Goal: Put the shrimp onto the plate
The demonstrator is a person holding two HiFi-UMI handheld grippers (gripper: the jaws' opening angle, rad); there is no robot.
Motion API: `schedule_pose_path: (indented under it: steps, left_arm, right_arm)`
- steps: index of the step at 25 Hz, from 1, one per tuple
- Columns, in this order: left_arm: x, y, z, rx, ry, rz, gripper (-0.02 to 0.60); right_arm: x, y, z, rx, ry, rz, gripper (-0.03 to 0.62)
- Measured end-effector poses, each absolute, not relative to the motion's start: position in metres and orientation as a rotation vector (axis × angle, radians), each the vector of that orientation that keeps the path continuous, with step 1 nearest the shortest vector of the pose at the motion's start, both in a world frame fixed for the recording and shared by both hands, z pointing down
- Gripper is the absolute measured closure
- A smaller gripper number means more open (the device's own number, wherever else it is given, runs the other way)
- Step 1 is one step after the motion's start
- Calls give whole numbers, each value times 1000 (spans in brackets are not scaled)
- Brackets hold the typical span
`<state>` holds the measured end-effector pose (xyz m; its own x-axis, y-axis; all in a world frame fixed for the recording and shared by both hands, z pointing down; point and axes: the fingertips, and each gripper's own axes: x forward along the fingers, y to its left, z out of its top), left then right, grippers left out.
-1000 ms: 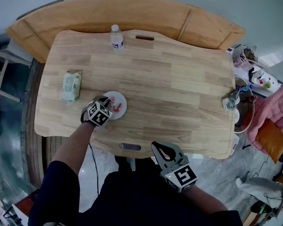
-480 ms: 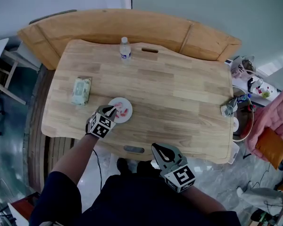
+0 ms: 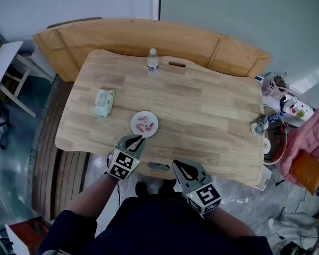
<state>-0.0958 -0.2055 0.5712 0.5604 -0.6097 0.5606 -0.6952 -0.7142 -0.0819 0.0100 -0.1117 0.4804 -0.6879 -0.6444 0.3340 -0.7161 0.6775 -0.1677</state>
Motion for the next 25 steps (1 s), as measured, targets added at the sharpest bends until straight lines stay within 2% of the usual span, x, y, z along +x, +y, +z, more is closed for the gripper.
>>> schedule_pose_path:
  steps: [6,15,25]
  left_arm:
    - [-83,-149,515,2666,-1098,655,537]
    - [-86,-91,451,2764,-1049,516,562]
    - [-92,-64,435,2790,-1063,378,575]
  right_arm:
    - [-11,-98,474,1071,-2670,390,583]
    - [-37,-73,461,1030,-2704,341,583]
    - [-58,-53,455,1004,-2716,295,583]
